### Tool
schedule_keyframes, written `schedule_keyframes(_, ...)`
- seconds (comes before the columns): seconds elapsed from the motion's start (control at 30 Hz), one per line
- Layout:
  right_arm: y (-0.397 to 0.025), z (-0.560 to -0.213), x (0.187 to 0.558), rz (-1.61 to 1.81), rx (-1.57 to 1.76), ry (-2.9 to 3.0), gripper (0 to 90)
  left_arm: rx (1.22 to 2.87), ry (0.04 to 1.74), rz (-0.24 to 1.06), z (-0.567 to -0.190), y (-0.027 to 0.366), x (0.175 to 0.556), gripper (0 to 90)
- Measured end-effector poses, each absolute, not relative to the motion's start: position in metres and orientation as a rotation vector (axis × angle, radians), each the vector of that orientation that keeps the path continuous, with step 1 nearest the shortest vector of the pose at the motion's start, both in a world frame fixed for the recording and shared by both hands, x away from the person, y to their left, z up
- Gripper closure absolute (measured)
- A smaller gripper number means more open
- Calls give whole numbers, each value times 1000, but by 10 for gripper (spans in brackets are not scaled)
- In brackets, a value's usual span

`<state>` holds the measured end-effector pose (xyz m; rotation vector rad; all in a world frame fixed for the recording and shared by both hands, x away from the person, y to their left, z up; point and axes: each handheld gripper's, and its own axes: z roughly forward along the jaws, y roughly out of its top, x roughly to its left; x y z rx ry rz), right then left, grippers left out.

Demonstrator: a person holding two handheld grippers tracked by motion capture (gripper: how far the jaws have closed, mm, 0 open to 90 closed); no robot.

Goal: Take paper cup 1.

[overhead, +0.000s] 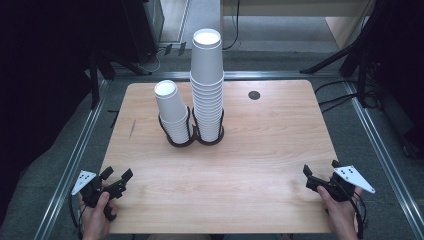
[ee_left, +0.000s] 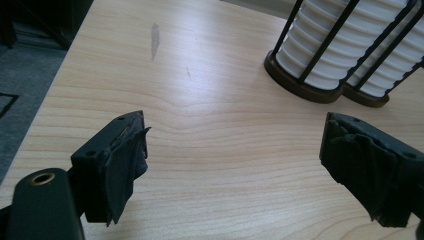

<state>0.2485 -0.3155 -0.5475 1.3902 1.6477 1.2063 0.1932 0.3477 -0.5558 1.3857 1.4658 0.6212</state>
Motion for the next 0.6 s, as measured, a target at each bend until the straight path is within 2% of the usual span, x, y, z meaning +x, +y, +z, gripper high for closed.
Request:
schedule_keyframes(0.2,-316,-548,248,1210,1389,1645,6,1395,1466,615,-556,348,193,14)
schedule_keyframes(0.6,-310,-548,252,1170,1368,1680,6,1387,1462,620,-556,349,191,13)
